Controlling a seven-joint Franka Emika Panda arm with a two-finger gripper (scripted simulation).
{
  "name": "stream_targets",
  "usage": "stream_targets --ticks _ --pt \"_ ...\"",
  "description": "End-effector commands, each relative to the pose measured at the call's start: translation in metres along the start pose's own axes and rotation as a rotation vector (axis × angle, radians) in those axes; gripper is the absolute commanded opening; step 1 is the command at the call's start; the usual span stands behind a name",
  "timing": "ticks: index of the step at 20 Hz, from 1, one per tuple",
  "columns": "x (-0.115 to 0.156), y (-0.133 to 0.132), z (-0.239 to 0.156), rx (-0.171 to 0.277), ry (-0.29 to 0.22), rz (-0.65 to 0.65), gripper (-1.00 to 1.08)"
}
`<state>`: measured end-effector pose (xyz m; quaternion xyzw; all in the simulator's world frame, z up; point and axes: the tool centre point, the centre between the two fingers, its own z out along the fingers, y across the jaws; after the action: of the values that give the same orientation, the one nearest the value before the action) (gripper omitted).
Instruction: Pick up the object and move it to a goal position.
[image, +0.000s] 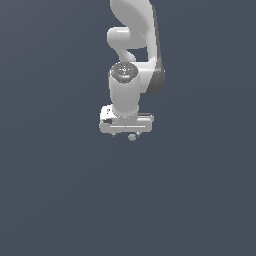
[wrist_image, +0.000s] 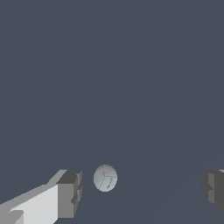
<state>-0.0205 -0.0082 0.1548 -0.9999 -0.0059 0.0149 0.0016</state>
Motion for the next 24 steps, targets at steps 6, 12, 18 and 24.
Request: stream_targets --ticks 6,12,18,24 --pt "-0.004 0.007 0.004 0.004 -0.01 0.01 1.0" --pt "-0.009 0.019 0.007 0.01 -0.027 0.023 1.0" --pt "-0.01 0.016 0.01 0.009 -0.023 0.029 1.0" --pt "-0.02 0.006 0.025 0.007 -0.014 0.062 1.0"
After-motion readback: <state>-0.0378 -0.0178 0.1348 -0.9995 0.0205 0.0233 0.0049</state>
